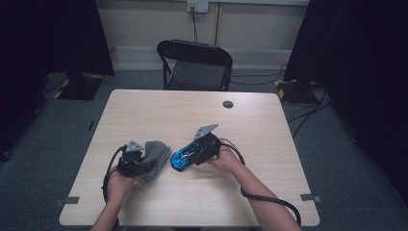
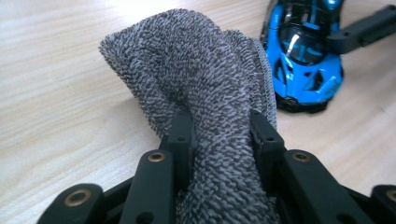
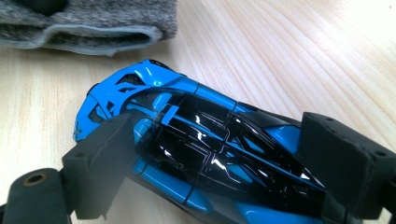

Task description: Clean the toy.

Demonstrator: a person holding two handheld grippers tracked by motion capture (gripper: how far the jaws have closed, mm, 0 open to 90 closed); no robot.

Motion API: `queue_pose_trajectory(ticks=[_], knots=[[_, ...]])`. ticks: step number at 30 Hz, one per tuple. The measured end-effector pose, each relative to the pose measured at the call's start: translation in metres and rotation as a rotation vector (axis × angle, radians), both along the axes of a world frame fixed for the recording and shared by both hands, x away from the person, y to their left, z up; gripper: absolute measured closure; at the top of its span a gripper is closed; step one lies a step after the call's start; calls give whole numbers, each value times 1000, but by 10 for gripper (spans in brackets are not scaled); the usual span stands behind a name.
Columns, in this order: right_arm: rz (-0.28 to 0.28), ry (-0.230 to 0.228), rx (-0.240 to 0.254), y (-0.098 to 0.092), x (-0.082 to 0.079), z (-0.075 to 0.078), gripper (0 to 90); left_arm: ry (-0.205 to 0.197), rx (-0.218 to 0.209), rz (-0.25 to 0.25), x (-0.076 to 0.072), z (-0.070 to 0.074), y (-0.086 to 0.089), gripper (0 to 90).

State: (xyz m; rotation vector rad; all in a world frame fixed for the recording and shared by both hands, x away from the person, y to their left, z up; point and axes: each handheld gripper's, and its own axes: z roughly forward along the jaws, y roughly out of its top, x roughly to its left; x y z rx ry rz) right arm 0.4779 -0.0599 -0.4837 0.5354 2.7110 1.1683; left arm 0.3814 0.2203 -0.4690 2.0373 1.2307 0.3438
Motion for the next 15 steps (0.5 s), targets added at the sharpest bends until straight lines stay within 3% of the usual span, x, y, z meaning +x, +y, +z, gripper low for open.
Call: queue_pose_trajectory(ticks=[5, 10, 12, 15], knots=[[-1, -1, 2, 0, 0, 0, 113, 0, 53, -4, 3, -8, -7, 662], [-1, -2, 4, 0, 0, 0, 113, 0, 71, -12, 5, -10, -15, 651], [-1, -2, 3, 0, 0, 0, 113, 1, 100, -46, 4, -10, -20, 659], [-1, -3, 5, 0, 0, 0, 113, 18, 91, -63, 3, -10, -22, 667]])
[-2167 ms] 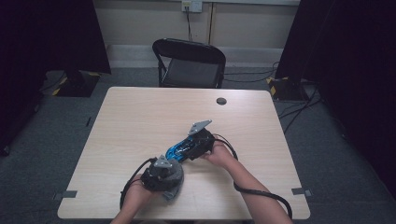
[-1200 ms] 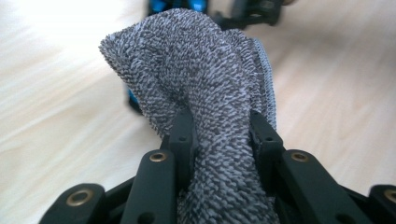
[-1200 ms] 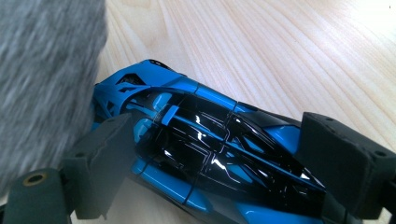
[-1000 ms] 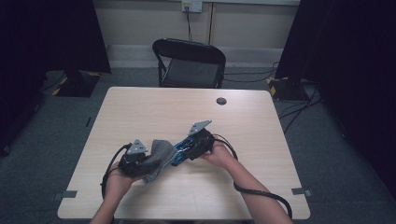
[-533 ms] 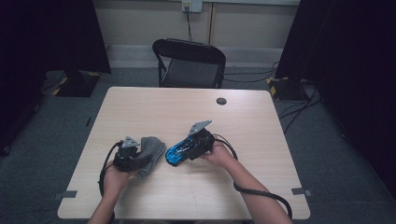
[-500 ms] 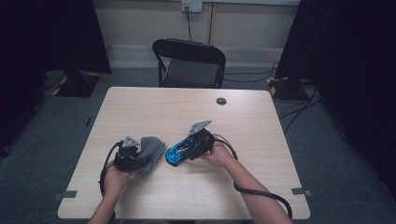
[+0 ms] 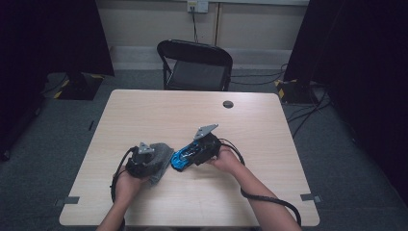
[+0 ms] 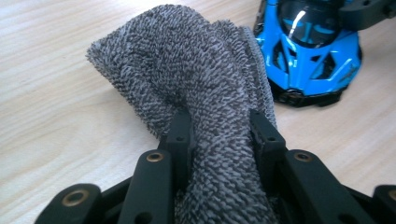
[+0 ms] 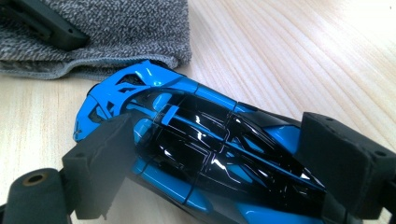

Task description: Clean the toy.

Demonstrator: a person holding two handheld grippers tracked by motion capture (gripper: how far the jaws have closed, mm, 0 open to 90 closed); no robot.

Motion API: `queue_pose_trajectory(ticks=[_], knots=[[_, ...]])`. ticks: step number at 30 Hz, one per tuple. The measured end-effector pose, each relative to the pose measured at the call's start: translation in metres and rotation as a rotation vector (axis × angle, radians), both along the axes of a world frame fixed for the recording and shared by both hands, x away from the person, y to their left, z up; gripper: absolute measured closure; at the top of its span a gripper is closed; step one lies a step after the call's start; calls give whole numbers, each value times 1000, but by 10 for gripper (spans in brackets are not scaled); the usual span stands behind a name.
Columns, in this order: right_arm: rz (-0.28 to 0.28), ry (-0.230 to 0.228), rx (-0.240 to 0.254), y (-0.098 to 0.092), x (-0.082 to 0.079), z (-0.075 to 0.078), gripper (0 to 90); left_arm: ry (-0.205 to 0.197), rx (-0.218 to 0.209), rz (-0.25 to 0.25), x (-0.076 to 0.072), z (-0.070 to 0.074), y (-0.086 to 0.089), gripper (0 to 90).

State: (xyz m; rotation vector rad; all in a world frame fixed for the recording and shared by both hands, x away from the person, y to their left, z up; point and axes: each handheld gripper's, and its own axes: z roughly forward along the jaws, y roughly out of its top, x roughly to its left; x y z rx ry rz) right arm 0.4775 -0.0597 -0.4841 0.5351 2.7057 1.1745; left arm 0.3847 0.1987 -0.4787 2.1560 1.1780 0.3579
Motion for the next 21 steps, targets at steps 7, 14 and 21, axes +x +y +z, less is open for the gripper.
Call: queue_pose_trajectory(ticks=[7, 14, 21], knots=[[1, 2, -2, 0, 0, 0, 113, 16, -11, -30, -3, 1, -2, 674], [1, 5, -6, 0, 0, 1, 113, 31, -15, -57, -12, 2, -4, 674], [1, 5, -8, 0, 0, 1, 113, 38, -25, -65, -17, 2, -8, 674]])
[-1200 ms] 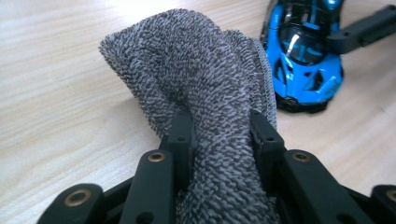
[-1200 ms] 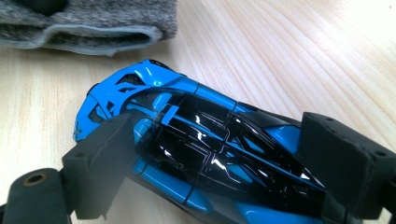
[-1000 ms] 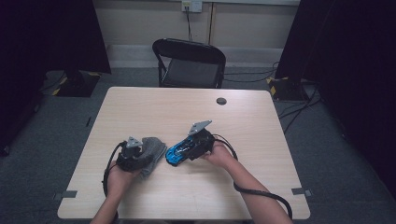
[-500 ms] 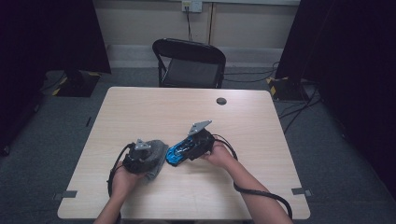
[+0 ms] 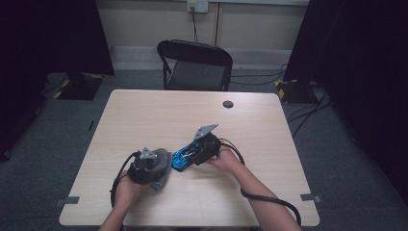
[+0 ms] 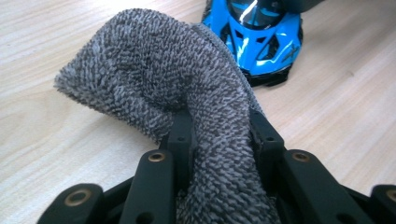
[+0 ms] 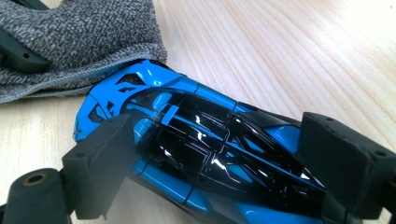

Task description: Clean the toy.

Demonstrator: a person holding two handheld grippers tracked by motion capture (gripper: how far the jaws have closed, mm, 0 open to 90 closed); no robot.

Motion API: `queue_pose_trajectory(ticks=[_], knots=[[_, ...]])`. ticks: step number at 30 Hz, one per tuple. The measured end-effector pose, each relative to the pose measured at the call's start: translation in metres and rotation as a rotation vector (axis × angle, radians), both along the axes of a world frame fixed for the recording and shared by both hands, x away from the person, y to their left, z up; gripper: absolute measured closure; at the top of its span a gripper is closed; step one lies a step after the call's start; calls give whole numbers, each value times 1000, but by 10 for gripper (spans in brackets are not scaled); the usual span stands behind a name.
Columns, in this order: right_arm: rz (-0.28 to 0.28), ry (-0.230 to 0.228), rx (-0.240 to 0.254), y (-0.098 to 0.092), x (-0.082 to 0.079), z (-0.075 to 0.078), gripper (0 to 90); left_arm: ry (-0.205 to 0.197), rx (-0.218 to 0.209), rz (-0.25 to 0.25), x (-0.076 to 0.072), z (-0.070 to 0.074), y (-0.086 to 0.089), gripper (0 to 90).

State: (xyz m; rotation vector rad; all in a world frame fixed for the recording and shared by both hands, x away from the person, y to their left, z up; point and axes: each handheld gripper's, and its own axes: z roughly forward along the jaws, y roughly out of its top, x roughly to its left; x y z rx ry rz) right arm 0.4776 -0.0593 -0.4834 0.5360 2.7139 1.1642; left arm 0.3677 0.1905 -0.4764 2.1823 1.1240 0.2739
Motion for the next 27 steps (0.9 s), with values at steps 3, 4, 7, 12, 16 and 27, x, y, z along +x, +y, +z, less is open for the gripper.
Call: queue_pose_trajectory(ticks=[3, 4, 7, 12, 16, 27], knots=[[0, 0, 0, 0, 0, 0, 113, 1, 0, -2, -1, 0, 0, 675], [0, 0, 0, 0, 0, 0, 113, 1, 1, -5, -2, 0, 0, 675], [-1, -1, 0, 0, 0, 0, 113, 5, 1, -15, -5, 0, -2, 675], [-2, -2, 2, 0, 0, 0, 113, 4, 6, -34, -8, 1, -6, 676], [-2, -1, 0, 0, 0, 0, 113, 12, 1, -46, -11, 1, -10, 676], [-3, 0, -1, 0, 0, 0, 113, 25, -1, -91, -18, 3, -22, 676]])
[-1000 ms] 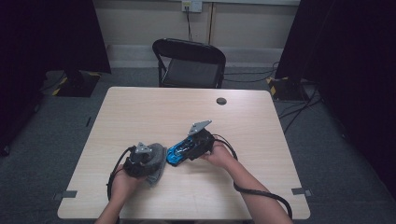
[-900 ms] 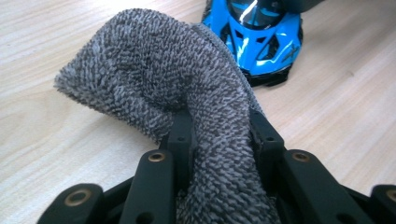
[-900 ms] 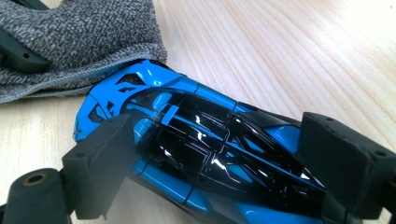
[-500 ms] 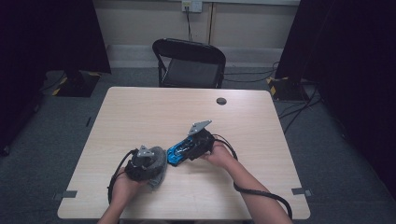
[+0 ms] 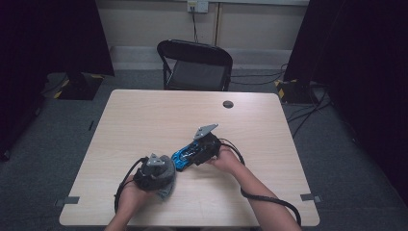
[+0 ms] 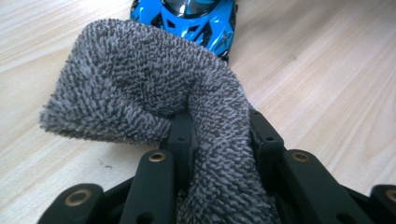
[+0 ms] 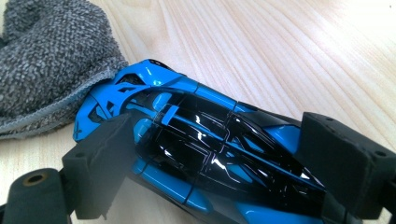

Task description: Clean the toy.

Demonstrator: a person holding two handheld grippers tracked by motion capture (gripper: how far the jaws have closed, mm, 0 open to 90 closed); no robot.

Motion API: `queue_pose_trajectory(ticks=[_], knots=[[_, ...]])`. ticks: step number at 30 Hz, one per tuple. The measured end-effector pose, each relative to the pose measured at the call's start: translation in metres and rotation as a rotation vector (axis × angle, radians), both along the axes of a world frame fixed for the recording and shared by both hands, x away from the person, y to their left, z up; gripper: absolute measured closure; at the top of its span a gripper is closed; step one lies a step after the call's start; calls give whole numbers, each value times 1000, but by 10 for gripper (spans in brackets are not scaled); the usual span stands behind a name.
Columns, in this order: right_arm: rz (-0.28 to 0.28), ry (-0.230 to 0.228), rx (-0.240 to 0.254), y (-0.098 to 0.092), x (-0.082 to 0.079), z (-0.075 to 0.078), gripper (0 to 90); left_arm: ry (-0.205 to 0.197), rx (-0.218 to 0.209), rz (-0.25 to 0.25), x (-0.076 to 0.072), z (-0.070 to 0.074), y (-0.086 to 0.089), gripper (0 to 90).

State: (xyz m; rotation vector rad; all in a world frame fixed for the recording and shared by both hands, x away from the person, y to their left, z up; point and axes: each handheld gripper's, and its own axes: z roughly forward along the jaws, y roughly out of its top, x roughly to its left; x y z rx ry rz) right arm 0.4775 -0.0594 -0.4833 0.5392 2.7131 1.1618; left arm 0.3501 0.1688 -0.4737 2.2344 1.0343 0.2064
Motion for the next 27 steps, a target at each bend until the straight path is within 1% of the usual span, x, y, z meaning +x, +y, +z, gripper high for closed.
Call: queue_pose_trajectory(ticks=[3, 7, 16, 18, 23, 27], knots=[[0, 0, 1, 0, 0, 0, 113, 6, -7, -5, -1, 0, -2, 677], [1, -1, 0, 0, 0, 0, 113, 3, -6, -15, -3, 0, -5, 677], [0, -2, 1, 0, 0, 0, 113, 9, -12, -70, -9, 1, -20, 678], [-1, -1, 0, 0, 0, 0, 113, 5, -10, -83, -10, 1, -23, 677], [-1, -3, 1, 0, 0, 0, 113, 8, -21, -99, -11, 1, -27, 677], [0, -4, 1, 0, 0, 0, 113, 3, -15, -114, -12, 1, -31, 677]])
